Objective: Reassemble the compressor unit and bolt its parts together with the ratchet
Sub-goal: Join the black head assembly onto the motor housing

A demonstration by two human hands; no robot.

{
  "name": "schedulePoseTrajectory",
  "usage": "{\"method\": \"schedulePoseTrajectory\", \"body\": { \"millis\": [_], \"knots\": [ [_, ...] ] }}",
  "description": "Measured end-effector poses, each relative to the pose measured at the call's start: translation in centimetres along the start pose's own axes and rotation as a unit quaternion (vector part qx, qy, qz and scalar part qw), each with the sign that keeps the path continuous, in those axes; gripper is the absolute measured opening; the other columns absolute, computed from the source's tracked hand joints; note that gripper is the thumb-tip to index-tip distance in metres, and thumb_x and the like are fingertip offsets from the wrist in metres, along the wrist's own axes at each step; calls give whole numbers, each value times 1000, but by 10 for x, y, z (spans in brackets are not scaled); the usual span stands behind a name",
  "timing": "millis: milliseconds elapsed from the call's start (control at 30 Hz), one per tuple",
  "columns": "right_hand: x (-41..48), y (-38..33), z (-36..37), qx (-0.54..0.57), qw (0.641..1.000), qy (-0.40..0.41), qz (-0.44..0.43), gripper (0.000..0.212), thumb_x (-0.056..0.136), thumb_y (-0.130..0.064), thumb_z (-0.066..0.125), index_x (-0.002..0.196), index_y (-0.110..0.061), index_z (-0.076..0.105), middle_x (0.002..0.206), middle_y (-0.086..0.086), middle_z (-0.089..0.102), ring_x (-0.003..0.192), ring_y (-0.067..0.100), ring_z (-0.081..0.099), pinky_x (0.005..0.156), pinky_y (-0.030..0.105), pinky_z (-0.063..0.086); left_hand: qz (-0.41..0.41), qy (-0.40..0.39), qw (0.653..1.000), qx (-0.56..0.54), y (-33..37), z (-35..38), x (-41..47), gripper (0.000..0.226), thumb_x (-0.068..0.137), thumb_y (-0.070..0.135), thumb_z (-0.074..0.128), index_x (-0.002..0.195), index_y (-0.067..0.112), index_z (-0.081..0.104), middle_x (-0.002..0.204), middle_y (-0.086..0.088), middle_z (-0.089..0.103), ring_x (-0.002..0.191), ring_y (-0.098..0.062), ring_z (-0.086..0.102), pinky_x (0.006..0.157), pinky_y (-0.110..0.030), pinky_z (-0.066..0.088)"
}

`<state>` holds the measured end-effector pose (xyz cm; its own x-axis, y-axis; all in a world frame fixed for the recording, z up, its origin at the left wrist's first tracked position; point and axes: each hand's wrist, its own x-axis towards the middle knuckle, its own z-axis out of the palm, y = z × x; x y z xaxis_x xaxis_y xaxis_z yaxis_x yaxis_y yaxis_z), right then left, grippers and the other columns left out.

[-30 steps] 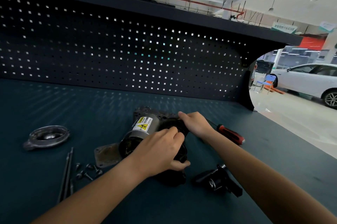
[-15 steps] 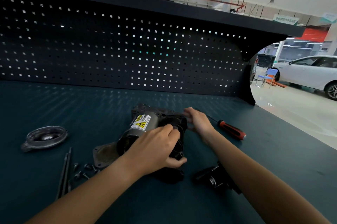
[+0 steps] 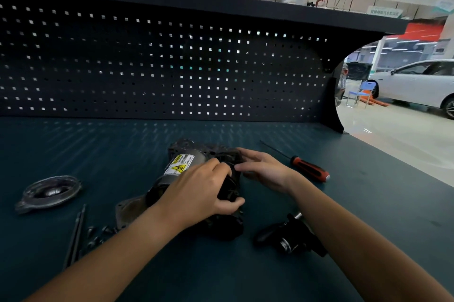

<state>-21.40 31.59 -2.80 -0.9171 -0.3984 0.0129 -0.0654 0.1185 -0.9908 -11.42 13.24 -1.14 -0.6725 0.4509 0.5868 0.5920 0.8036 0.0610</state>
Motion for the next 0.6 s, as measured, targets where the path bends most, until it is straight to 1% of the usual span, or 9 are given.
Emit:
{"method": "schedulePoseTrajectory", "body": {
  "millis": [67,133,233,267,333,400,467,533,600],
  "knots": [
    [2,4,0,-2,1000,15,-27,52,85,-5,63,134,-8,46,118,-7,61,105,0,58,83,14,47,-18,4,1000,-9,-4,-2,2,52,74,56,58,107,15,58,99,4,59,89,-16,56,77,-23,40],
    [4,7,0,0,999,27,-44,48,84,-5,64,130,-5,50,112,-6,64,101,-1,60,83,13,49,-24,5,1000,-8,-6,-5,2,51,73,54,63,105,14,61,96,4,60,87,-17,58,79,-25,40],
    [5,10,-2,-1,998,34,-45,33,82,-6,67,113,-17,61,105,-10,68,100,0,62,84,15,49,2,17,999,51,-11,-5,-3,45,66,48,75,88,10,66,79,2,66,73,-19,65,76,-36,46],
    [5,10,-2,-8,998,39,-46,29,81,-6,68,105,-22,63,99,-14,69,96,-3,63,80,13,49,5,26,997,69,-11,-4,-3,44,66,51,73,84,11,67,74,4,66,69,-17,66,72,-36,47],
    [3,9,-1,-19,997,51,-55,26,81,-6,69,97,-26,63,90,-19,70,89,-10,63,72,8,48,9,38,996,86,-8,-5,-1,47,70,59,56,79,14,66,70,7,65,67,-12,65,72,-31,45],
    [3,12,-1,-18,995,66,-70,29,81,-6,69,103,-22,62,94,-19,68,88,-11,62,72,7,48,12,32,995,96,-7,-5,-1,53,70,61,41,78,15,66,70,8,64,66,-11,65,70,-32,48],
    [4,16,-1,-19,993,77,-82,40,81,-7,69,118,-14,58,104,-13,65,92,-10,61,76,8,48,20,10,994,107,-8,-4,-1,57,72,63,36,79,15,66,72,7,64,68,-13,65,69,-35,51],
    [4,18,-1,-27,993,79,-87,48,81,-10,69,126,-9,54,112,-8,62,100,-5,59,84,10,48,17,-28,994,105,-9,-7,-2,67,74,68,29,91,15,65,82,6,65,78,-13,65,80,-37,47],
    [4,19,-1,-34,993,77,-85,52,80,-14,70,129,-8,53,116,-7,61,104,-1,57,89,12,47,3,-54,995,89,-11,-9,-3,81,70,77,20,113,18,57,102,9,62,97,-11,60,97,-34,34]
  ]
}}
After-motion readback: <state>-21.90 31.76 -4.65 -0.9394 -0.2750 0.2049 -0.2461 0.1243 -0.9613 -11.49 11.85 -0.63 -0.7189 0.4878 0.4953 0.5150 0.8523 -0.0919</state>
